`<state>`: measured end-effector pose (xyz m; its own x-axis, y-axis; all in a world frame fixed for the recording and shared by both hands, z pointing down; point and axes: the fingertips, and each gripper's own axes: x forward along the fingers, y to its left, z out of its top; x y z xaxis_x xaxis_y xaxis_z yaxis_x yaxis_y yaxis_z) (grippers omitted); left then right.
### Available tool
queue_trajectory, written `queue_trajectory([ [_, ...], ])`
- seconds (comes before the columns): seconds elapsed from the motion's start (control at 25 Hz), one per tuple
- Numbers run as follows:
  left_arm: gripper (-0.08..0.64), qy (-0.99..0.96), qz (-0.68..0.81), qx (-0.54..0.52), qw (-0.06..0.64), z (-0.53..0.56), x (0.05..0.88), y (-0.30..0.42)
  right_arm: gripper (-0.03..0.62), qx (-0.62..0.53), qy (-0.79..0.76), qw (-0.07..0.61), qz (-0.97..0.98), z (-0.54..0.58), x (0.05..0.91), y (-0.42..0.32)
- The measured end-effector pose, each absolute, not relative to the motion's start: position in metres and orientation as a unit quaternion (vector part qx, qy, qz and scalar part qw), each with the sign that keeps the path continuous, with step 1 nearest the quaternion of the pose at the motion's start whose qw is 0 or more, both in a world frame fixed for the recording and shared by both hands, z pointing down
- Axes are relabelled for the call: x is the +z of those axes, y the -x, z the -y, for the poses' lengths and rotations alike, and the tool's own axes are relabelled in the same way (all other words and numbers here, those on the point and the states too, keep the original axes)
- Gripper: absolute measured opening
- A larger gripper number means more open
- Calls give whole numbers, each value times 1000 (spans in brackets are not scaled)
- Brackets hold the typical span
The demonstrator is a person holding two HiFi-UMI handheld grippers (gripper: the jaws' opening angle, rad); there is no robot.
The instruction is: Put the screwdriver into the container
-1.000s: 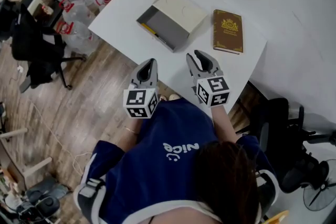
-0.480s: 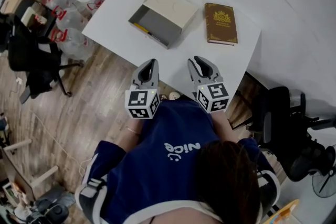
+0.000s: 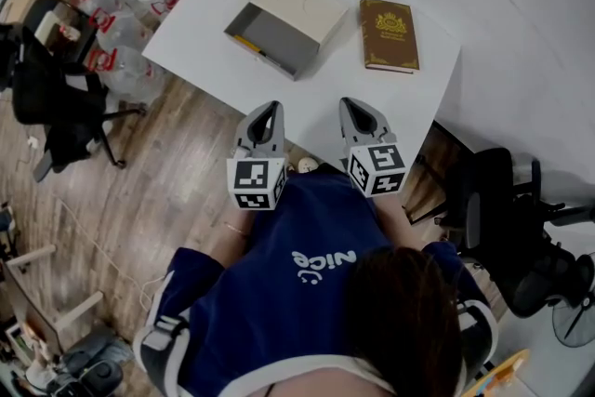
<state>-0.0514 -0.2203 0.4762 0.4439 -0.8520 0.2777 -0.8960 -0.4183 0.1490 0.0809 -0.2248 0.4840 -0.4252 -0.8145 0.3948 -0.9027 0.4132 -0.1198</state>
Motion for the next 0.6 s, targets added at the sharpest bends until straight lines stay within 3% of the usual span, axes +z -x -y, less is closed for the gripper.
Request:
queue_trajectory([
  [0.6,17,-850,510,72,114,223,457,28,21,128,-505,141,842,232,473,-85],
])
